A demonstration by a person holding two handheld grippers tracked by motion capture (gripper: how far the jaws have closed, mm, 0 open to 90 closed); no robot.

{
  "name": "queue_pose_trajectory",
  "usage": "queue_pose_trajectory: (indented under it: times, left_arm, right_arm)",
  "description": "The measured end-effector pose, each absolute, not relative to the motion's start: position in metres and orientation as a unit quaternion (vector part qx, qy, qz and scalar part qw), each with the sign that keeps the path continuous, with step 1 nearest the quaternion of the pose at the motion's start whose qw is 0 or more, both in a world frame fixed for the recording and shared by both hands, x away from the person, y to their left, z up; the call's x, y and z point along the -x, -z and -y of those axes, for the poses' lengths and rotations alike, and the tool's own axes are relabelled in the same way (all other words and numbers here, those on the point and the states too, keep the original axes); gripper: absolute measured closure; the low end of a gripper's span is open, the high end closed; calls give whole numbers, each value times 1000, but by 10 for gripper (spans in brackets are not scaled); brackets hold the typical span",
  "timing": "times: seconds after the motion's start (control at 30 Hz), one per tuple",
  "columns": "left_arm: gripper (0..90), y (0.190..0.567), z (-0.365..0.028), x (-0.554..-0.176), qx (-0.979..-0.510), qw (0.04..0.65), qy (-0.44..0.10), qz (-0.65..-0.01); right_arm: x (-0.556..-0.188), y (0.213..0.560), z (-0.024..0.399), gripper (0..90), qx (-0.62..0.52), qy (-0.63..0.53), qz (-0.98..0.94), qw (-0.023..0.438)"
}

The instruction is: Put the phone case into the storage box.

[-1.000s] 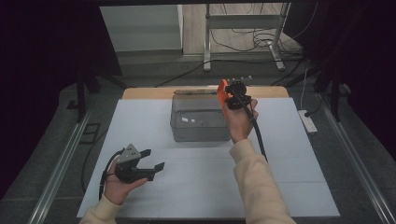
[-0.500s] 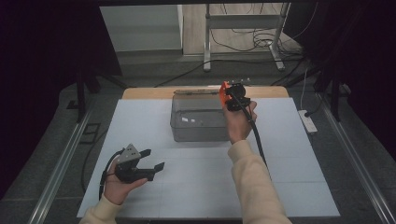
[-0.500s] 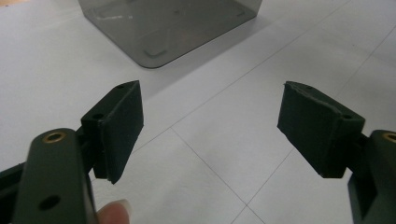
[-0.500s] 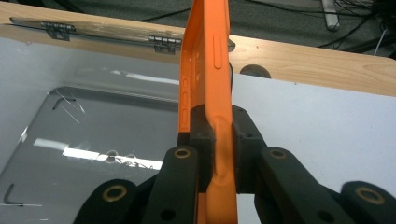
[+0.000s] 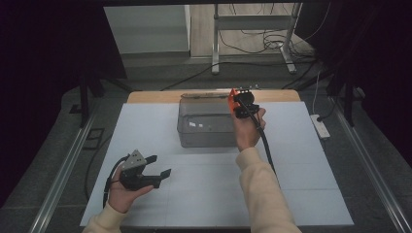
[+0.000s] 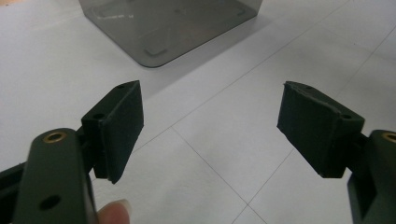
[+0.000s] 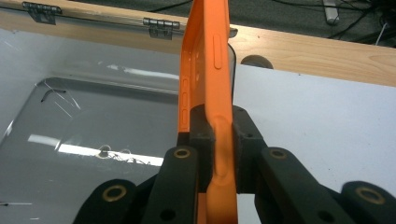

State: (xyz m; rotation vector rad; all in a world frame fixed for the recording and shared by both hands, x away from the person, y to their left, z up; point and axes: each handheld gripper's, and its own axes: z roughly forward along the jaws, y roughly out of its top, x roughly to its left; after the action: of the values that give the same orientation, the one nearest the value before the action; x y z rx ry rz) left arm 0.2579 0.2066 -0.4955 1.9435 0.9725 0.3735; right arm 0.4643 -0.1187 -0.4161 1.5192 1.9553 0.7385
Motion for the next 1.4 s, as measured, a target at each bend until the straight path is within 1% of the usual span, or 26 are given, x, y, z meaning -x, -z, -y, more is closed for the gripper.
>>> queue_pose_trajectory:
  times: [0.8,1.4]
  left_arm:
    - [233,496,-207,-258,-786,452,-153,-394]
    - [234,495,-208,-257,-785,454,-153,-393]
  right_arm:
    - [-467,433,113,813,-567,-259,-734,269]
    - [-470,439,106,812,-569,-242,-736,277]
